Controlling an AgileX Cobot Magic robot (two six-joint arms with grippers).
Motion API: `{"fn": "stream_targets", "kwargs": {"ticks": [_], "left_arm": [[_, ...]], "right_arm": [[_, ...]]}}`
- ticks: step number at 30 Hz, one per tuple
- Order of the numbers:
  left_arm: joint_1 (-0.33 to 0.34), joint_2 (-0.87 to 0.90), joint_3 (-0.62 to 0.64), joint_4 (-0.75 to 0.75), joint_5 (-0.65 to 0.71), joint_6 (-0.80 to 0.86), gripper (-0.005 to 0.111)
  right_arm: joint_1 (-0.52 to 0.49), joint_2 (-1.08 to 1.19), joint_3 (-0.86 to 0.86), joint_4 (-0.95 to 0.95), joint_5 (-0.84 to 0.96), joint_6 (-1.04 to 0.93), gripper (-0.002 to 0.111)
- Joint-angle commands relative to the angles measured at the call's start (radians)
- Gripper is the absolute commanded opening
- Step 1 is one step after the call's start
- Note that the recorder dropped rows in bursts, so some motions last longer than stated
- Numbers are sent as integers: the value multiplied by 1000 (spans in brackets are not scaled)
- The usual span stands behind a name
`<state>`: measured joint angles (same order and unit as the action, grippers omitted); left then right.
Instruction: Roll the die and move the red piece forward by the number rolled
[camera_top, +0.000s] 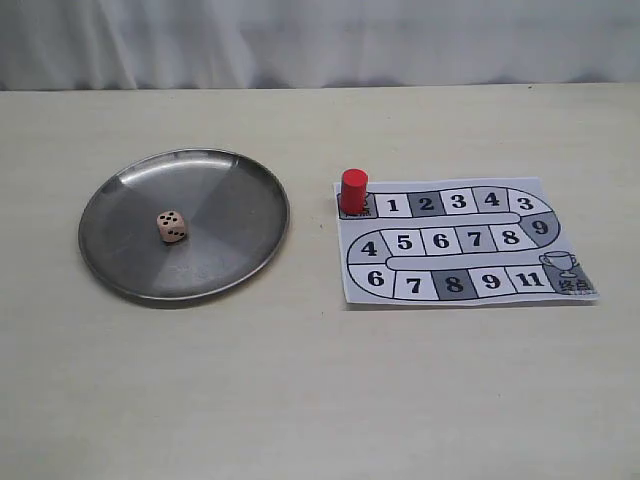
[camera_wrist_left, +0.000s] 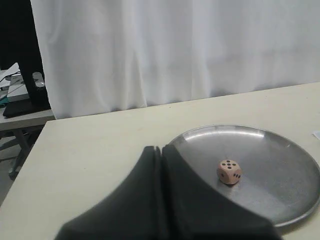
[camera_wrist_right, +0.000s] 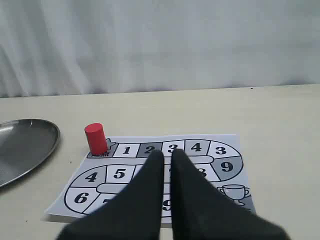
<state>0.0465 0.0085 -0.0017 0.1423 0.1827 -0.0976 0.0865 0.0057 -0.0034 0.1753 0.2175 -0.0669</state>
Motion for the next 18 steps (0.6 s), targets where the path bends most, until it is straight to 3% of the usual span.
{"fn": "stream_targets", "kwargs": {"ticks": [1, 8, 12, 14, 16, 18], "left_arm": [[-4, -5, 2, 1, -8, 1, 0], [-4, -5, 2, 1, -8, 1, 0], [-4, -5, 2, 1, -8, 1, 0], [-4, -5, 2, 1, -8, 1, 0], [-4, -5, 2, 1, -8, 1, 0], [-4, -5, 2, 1, -8, 1, 0]], "right_arm": [[-2, -6, 3, -8, -3, -8, 4], [-2, -6, 3, 23, -28, -7, 4], [-2, -6, 3, 357, -343, 4, 4], [-2, -6, 3, 401, -509, 4, 4], [-2, -6, 3, 284, -608, 51, 4], [-2, -6, -22, 85, -581, 140, 4]]}}
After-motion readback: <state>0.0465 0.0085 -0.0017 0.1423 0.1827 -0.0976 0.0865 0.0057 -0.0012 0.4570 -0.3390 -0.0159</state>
